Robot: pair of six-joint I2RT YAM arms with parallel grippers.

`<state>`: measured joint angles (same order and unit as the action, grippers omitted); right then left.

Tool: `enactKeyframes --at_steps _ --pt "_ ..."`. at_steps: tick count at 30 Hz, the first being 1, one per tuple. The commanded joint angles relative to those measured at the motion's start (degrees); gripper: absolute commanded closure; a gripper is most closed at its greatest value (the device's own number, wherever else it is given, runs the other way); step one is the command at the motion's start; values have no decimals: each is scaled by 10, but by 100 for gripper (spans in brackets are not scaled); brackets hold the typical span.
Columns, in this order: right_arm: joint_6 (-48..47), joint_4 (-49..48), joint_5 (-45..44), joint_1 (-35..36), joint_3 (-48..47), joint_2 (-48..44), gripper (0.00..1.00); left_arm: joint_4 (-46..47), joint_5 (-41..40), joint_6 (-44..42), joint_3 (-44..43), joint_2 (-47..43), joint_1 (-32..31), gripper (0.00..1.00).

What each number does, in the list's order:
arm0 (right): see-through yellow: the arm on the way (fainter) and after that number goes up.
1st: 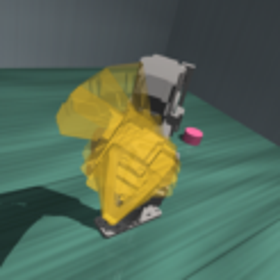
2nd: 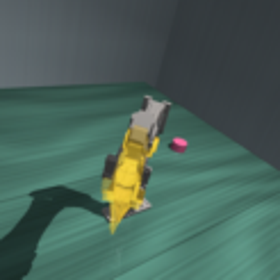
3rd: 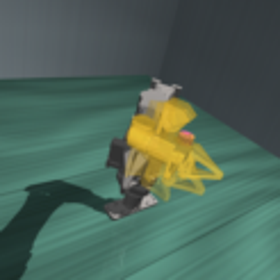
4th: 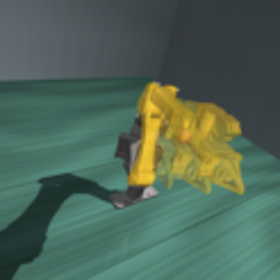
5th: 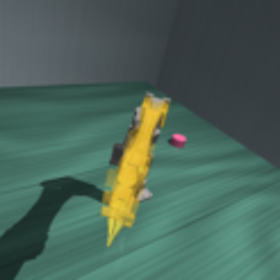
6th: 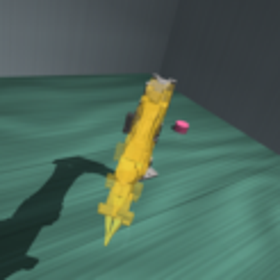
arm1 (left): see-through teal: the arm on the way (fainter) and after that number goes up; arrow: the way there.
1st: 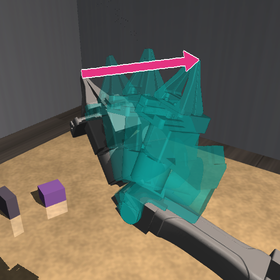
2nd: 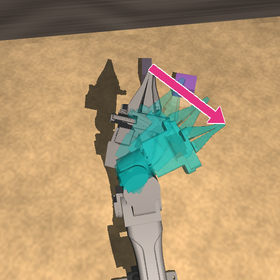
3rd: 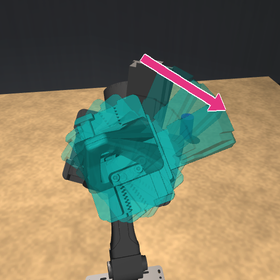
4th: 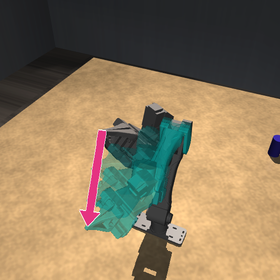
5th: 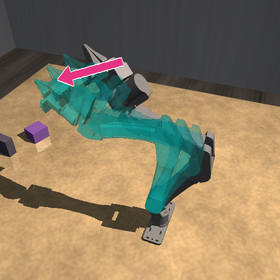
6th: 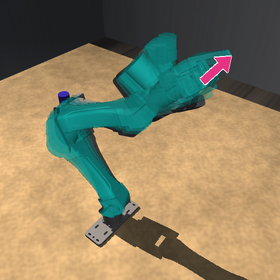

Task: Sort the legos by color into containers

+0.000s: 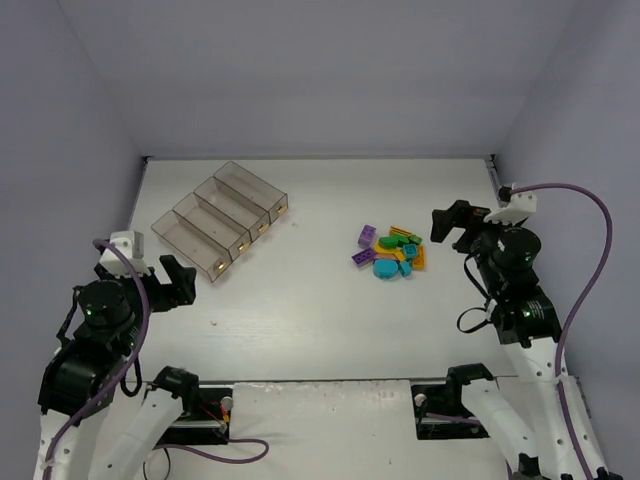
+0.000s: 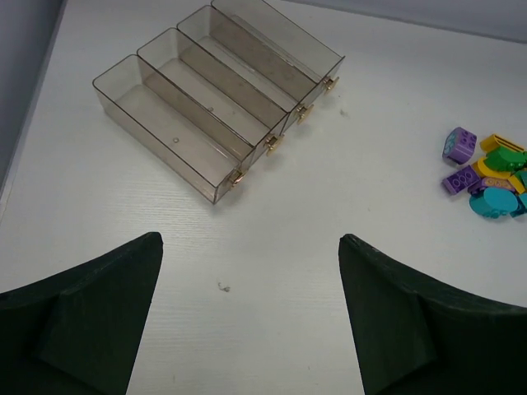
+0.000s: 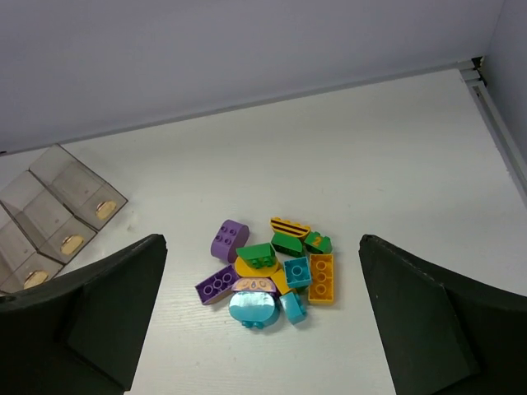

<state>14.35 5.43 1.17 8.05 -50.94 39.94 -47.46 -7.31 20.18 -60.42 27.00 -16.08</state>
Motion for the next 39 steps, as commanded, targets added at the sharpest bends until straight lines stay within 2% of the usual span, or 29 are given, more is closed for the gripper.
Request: enactKeyframes --at_steps 1,5,6,8,11,12,15,22,25,28,31,39 --pt "13 -33 -26 10 0 13 0 53 48 -26 -11 49 -2 19" --pt "6 -31 7 19 -1 34 0 101 141 -49 -21 146 -2 19" --pt "6 -29 9 19 -1 37 0 125 189 -49 -25 168 -3 19" --pt "7 -25 15 21 -3 47 0 147 222 -43 -48 235 -16 20" --pt "9 -25 58 21 -2 52 0 195 230 -58 -93 317 -61 26" --pt "12 -24 71 21 -2 57 0 220 223 -69 -105 338 -102 28" --pt "22 -21 100 21 0 64 0 260 216 -109 -155 424 -169 28" --pt "74 7 69 18 4 80 0 317 279 -177 -279 671 -248 28" --pt "83 23 44 18 5 90 0 339 307 -200 -340 758 -261 28" --pt "96 44 30 17 5 98 1 353 342 -201 -400 833 -266 37" --pt "107 63 34 15 8 103 1 355 362 -198 -456 892 -267 39" --pt "142 87 43 14 43 87 1 402 360 -200 -510 975 -287 40"
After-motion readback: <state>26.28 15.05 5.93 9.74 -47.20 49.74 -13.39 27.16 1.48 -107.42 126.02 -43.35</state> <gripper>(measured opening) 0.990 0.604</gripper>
